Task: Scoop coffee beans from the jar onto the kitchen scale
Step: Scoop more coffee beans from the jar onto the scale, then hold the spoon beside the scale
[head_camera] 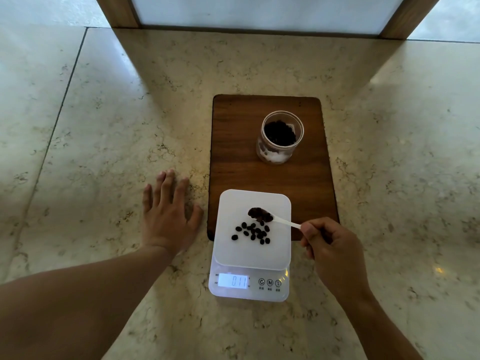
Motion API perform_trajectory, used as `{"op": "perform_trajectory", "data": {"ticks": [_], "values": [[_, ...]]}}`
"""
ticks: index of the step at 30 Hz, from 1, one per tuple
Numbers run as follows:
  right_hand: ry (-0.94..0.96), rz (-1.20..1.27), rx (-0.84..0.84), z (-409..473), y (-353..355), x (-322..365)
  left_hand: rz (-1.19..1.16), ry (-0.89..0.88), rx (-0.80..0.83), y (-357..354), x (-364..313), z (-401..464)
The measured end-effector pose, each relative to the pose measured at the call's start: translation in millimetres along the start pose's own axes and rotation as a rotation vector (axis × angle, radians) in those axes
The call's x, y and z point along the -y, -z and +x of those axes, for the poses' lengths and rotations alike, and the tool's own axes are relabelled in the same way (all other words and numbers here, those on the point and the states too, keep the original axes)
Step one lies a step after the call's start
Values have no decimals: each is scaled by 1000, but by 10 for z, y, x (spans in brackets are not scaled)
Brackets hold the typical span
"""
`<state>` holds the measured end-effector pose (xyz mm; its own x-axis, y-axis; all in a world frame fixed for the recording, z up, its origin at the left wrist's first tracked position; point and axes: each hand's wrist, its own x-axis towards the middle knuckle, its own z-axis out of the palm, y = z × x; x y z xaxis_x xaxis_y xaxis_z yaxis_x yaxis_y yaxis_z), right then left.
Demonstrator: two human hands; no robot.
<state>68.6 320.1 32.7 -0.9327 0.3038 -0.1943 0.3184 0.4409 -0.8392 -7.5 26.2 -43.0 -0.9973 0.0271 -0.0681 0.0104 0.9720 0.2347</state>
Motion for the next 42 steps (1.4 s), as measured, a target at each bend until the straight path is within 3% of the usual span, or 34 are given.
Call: {"op": "perform_trajectory", "data": {"ticks": [15, 18, 23, 26, 32, 42], "values": [[227, -58, -168, -179, 9, -44, 0, -2, -32, -50, 22, 4], [135, -15, -197, -207, 16, -77, 3, 1, -24, -37, 13, 4], [-222, 218, -252, -290, 49, -265, 4, -1, -8, -2, -5, -7], [-326, 253, -317, -384, 75, -399, -4, 4, 5, 29, -14, -15], [-350, 67, -378, -484, 46, -568, -21, 6, 14, 58, -41, -23], [-162, -345, -294, -534, -28, -707, -16, -5, 1, 37, -27, -24]]}}
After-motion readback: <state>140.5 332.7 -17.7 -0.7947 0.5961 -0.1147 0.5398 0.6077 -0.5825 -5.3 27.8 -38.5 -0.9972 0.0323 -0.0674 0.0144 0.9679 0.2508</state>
